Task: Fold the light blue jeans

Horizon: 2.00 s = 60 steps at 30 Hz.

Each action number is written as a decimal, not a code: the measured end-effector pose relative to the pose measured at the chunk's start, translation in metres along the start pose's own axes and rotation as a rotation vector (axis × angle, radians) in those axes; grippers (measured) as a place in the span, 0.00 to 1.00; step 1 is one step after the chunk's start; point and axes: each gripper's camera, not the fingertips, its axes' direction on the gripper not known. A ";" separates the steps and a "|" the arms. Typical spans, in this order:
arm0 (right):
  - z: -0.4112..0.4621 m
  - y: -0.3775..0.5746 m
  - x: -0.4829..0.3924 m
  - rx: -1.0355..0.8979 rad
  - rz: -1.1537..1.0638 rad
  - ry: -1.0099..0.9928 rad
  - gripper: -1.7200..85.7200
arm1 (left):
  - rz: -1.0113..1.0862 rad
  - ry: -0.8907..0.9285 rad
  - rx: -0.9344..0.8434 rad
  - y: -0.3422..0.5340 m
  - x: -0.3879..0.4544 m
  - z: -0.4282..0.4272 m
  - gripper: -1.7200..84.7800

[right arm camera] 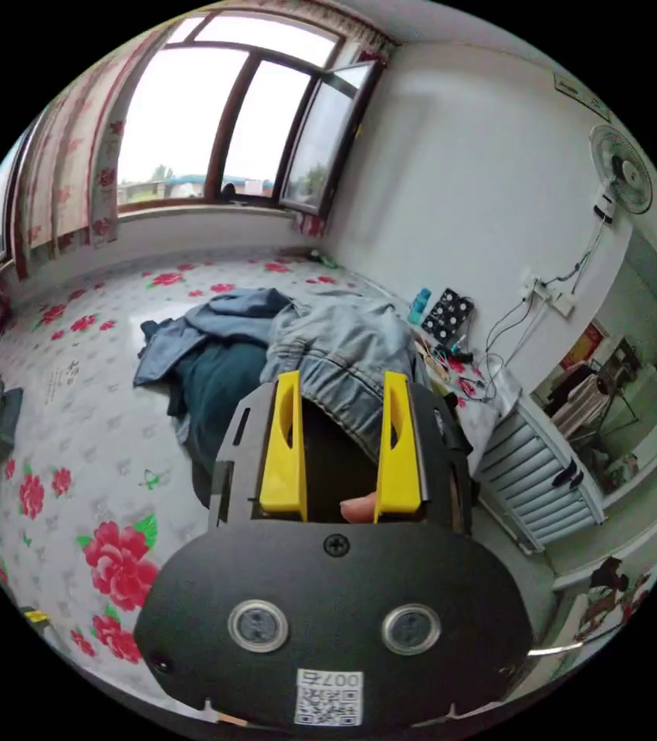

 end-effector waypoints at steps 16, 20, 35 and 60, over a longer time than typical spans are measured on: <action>-0.149 0.090 0.225 0.463 0.530 -1.023 0.03 | -0.161 0.040 0.219 0.092 -0.004 -0.035 0.01; -0.232 0.083 0.180 0.534 0.207 -1.152 0.02 | -0.177 0.077 0.269 0.121 -0.018 -0.049 0.01; -0.402 0.276 -0.357 -0.045 -0.868 -1.892 0.05 | -0.540 0.327 0.491 0.242 -0.132 -0.070 0.01; -0.104 0.383 -0.241 -0.526 -0.055 -1.022 0.12 | 0.039 0.047 0.242 0.111 -0.070 -0.050 0.08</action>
